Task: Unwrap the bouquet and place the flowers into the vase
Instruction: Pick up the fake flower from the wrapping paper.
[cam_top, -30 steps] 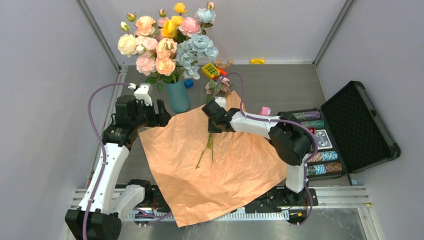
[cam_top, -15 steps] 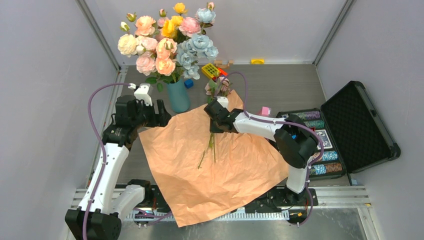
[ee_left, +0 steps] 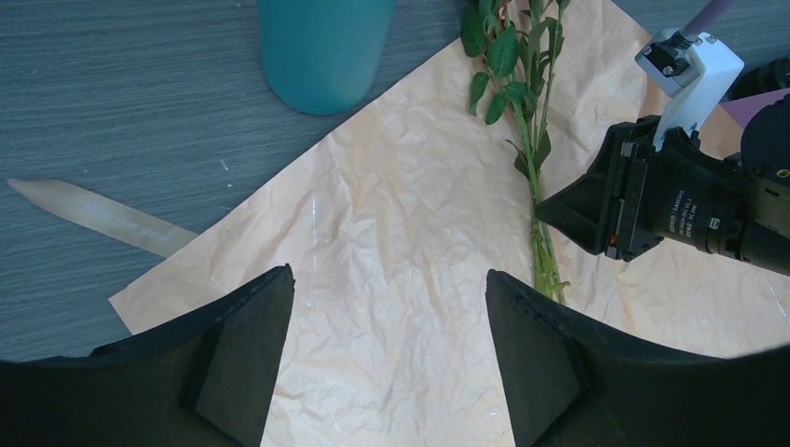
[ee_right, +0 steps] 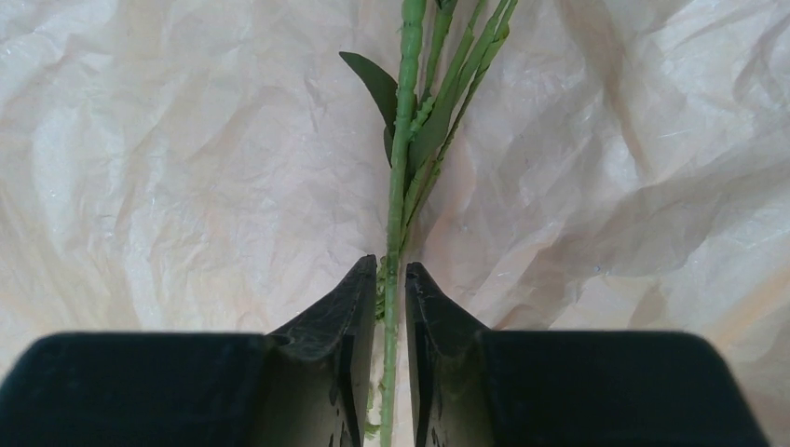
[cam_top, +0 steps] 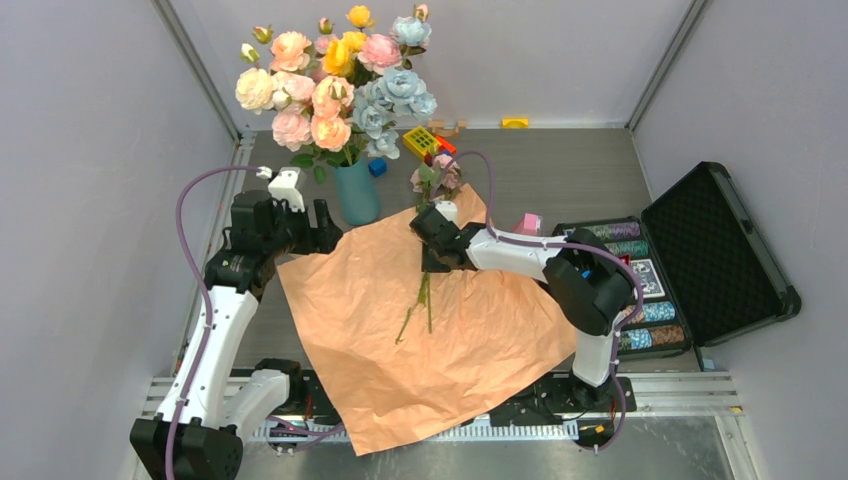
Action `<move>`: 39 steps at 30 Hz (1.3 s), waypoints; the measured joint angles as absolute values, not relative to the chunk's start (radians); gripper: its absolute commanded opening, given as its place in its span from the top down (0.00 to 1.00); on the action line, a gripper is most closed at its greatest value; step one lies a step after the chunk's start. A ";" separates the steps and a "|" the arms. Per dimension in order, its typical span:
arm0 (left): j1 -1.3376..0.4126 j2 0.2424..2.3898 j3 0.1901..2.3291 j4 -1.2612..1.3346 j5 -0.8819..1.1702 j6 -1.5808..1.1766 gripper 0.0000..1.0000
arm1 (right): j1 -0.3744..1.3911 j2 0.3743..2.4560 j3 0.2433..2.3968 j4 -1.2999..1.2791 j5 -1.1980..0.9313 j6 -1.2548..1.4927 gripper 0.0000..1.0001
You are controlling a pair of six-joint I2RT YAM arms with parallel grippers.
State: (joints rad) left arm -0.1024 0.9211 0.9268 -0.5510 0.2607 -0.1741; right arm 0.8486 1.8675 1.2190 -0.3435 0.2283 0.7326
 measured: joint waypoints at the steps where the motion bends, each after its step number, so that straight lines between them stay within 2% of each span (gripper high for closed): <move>1: -0.102 0.921 0.927 -0.551 0.261 -0.174 0.22 | 0.849 1.868 1.218 -0.343 0.226 0.732 0.75; 10: -0.102 0.924 0.927 -0.551 0.261 -0.174 0.22 | 0.849 1.882 1.217 -0.319 0.209 0.732 0.76; 17: -0.103 0.925 0.926 -0.551 0.265 -0.176 0.25 | 0.849 1.892 1.216 -0.314 0.208 0.732 0.82; 21: -0.133 0.941 0.927 -0.551 0.264 -0.201 0.28 | 0.849 1.901 1.216 -0.314 0.208 0.731 0.89; 26: -0.263 0.949 0.894 -0.518 0.255 -0.296 0.28 | 0.848 1.903 1.215 -0.314 0.208 0.728 0.99; 33: -0.554 0.956 0.709 -0.388 0.217 -0.496 0.28 | 0.844 1.879 1.198 -0.312 0.208 0.730 1.00; 39: -0.655 1.026 0.633 -0.251 0.179 -0.614 0.28 | 0.840 1.784 1.164 -0.315 0.208 0.733 1.00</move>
State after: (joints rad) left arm -0.6552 1.0260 0.6334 -0.2508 0.1787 -0.6140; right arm 0.8402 1.7840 1.1641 -0.3153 0.2077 0.7334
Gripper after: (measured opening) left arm 0.724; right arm 0.090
